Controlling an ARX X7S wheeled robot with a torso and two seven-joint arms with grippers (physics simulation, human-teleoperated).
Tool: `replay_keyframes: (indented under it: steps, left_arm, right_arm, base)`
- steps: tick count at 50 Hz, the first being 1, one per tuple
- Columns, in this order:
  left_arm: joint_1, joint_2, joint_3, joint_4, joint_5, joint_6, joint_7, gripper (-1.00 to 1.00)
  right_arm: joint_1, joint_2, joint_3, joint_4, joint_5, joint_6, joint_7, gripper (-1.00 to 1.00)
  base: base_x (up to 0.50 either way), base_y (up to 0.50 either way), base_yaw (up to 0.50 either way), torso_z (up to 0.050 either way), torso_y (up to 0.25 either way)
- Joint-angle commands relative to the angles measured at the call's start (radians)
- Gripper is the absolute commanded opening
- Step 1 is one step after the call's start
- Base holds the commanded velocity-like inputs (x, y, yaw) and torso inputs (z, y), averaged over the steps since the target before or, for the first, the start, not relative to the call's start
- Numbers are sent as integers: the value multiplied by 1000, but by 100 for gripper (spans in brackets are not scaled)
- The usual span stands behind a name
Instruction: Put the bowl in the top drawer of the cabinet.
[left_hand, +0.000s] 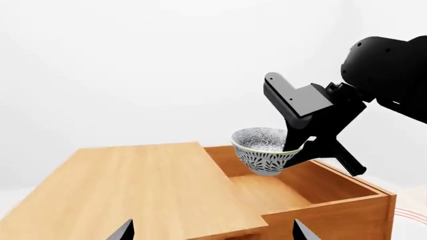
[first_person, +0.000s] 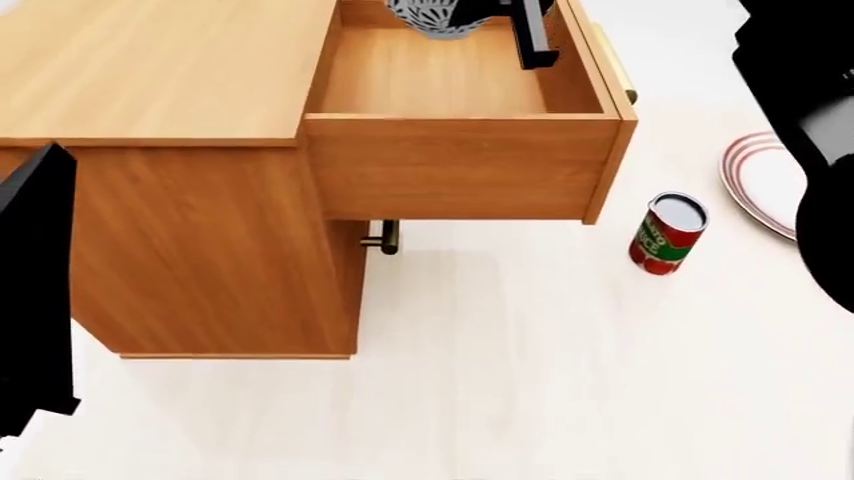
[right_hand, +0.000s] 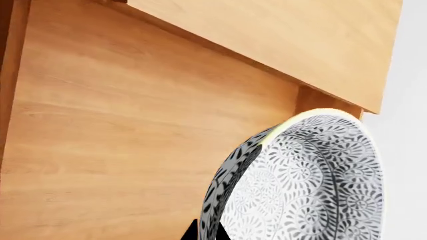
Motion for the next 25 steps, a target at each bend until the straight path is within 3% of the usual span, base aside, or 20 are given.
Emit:
replay_keyframes:
  steps: [1, 25]
  left_arm:
    - [-1, -4, -5, 5, -11, 4, 2, 100]
    - [9, 13, -17, 1, -6, -13, 8, 100]
  right_arm:
    - [-1, 0, 2, -6, -7, -4, 16, -100]
    - [-2, 0, 2, -8, -10, 19, -4, -100]
  base:
    - [0, 0, 0, 0, -107]
    - [0, 0, 0, 0, -103]
